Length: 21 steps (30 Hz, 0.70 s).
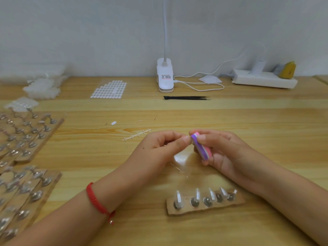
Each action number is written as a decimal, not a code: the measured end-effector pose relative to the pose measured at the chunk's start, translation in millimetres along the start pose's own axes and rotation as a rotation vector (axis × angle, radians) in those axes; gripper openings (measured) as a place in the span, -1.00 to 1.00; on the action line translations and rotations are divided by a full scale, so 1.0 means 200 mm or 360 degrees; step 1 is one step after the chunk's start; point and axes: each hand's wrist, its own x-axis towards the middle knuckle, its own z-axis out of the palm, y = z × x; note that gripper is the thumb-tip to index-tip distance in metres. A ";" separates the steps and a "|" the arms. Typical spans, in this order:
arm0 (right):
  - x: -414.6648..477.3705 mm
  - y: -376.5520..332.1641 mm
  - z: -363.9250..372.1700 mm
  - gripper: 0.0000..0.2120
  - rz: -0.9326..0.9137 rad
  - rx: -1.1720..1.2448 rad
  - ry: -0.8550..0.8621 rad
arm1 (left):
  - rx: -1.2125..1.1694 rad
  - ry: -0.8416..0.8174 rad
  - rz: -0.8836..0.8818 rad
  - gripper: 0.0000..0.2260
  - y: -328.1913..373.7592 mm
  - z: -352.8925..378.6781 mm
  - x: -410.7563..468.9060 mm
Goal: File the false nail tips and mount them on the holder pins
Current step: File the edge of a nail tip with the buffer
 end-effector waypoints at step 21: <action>0.03 0.04 0.01 -0.75 -0.0111 0.0168 0.0119 | 0.0176 -0.0201 0.0115 -0.91 0.00 0.02 -0.01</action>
